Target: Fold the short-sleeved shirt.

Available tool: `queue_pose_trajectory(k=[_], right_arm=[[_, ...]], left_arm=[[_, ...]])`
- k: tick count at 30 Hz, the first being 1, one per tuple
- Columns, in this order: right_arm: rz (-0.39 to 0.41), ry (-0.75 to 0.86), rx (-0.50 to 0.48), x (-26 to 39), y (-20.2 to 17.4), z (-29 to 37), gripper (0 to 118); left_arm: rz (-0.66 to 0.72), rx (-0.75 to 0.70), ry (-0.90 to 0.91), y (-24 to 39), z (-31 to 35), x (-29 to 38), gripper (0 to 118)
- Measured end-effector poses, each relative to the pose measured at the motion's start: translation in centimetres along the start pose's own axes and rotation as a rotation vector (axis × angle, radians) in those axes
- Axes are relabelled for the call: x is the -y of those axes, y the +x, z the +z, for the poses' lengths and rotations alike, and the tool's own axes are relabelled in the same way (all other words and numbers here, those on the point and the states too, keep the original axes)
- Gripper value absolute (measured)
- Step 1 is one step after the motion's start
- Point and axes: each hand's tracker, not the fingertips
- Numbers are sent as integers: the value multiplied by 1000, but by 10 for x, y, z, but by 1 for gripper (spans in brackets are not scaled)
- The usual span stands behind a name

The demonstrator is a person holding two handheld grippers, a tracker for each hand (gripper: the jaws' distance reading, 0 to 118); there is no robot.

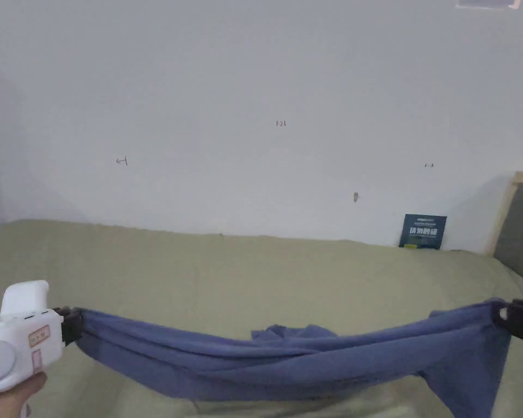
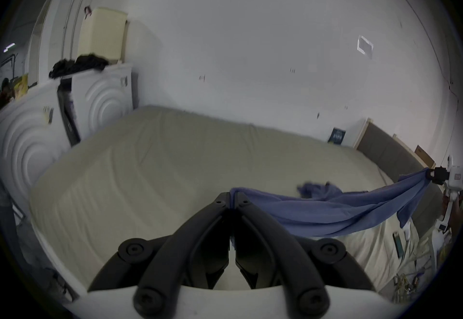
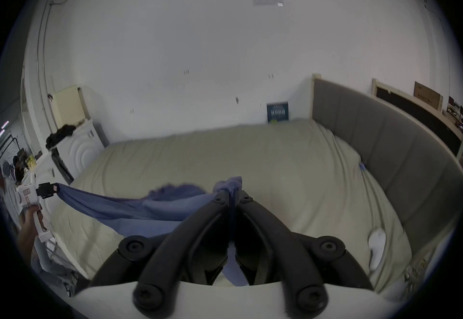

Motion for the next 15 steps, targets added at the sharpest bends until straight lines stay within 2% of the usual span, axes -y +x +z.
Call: queue_pose_trajectory(k=[3,7,8,12,13,14,15], right_arm=[[11,-119,28,81,5,13,4],[-27,-262,58,185,10,18,4],[-34,-285,66,207,22,8,4],[-61,-323,100,253,27,4,4],[-60,-319,104,257,27,4,10],[-43,-302,136,259,27,5,32],[-3,-284,162,259,26,5,68]], left_arm=[[-33,0,-105,-15,22,62,0],[-124,-60,-268,-28,27,145,0],[-132,-67,-295,-30,26,159,0],[-95,-86,-350,-39,13,191,0],[-89,-84,-349,-41,12,192,6],[-77,-79,-354,-43,11,192,24],[-93,-102,-334,-42,14,192,64]])
